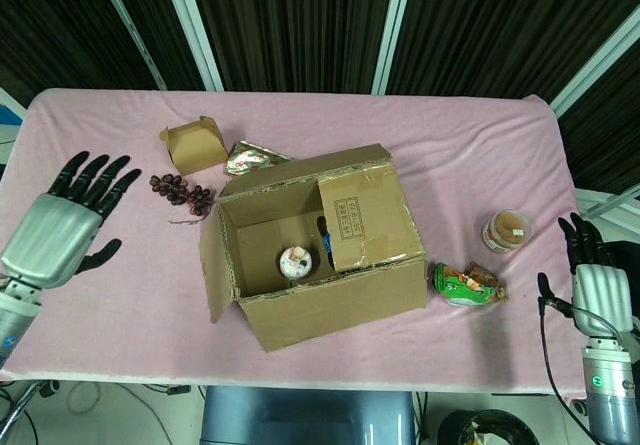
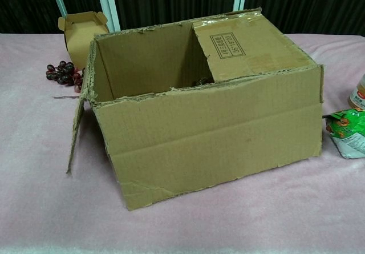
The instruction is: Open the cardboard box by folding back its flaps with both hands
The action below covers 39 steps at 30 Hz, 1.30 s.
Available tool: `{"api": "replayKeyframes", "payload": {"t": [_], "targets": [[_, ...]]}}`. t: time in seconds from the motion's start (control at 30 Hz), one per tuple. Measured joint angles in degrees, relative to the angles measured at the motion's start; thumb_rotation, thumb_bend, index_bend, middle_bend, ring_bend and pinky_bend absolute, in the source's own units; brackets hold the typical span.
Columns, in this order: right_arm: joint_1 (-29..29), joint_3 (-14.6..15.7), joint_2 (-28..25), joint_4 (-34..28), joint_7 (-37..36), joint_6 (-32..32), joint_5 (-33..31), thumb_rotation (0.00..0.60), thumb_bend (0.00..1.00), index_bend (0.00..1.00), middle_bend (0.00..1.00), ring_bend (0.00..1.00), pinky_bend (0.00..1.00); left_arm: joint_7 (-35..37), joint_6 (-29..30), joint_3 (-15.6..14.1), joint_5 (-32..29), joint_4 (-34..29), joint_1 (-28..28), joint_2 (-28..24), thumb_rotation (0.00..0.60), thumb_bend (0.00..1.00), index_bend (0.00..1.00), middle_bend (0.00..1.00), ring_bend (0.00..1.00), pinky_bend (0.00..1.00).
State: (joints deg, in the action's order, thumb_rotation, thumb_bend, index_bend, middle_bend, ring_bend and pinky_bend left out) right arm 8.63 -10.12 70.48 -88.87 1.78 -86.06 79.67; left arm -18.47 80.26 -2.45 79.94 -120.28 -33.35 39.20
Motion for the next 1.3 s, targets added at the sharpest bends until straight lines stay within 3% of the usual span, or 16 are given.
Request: {"api": "replayKeyframes", "payload": {"t": [0.2, 0.4, 0.5, 0.67, 0.8, 1.03, 1.3], "targets": [[0.53, 0.59, -1.51, -0.10, 0.90, -0.90, 4.21, 0.600, 0.41, 0.00, 0.00, 0.00, 0.22, 1.28, 15.25, -1.62, 4.45, 9.98, 13.93, 13.56, 0.600, 0.17, 0.00, 0.00, 0.00, 0.00], [2.42, 1.10, -4.45, -2.36, 4.02, 0.06, 7.98, 0.600, 0.41, 0.00, 0.00, 0.00, 0.22, 4.52, 21.26, -2.33, 5.15, 19.63, 21.29, 21.03, 0.600, 0.17, 0.00, 0.00, 0.00, 0.00], [4.68, 0.59, -6.34, -4.31, 6.03, 1.90, 9.65, 0.600, 0.48, 0.00, 0.00, 0.00, 0.22, 7.64, 22.81, -1.91, 4.53, 23.77, 23.14, 23.71, 0.600, 0.17, 0.00, 0.00, 0.00, 0.00], [9.74, -1.22, -10.13, -8.19, 8.58, 7.32, 11.70, 0.600, 0.73, 0.02, 0.02, 0.00, 0.22, 11.89, 23.71, -0.56, 3.72, 28.89, 25.08, 26.45, 0.600, 0.17, 0.00, 0.00, 0.00, 0.00], [14.36, -2.83, -13.07, -10.97, 10.92, 13.23, 12.68, 0.600, 0.84, 0.13, 0.11, 0.04, 0.22, 14.15, 22.88, 0.25, 3.76, 30.55, 25.57, 27.29, 0.600, 0.17, 0.00, 0.00, 0.00, 0.00], [24.63, -6.24, -15.21, -14.96, 15.72, 25.48, 12.23, 0.600, 0.88, 0.31, 0.24, 0.15, 0.23, 16.54, 20.44, 1.38, 3.20, 31.18, 25.94, 27.38, 0.600, 0.17, 0.00, 0.00, 0.00, 0.00], [35.87, -7.79, -11.27, -14.56, 20.11, 37.73, 11.38, 0.600, 0.88, 0.38, 0.29, 0.19, 0.25, 17.68, 18.27, 2.43, 2.74, 31.37, 26.19, 27.11, 0.600, 0.17, 0.00, 0.00, 0.00, 0.00]]}}
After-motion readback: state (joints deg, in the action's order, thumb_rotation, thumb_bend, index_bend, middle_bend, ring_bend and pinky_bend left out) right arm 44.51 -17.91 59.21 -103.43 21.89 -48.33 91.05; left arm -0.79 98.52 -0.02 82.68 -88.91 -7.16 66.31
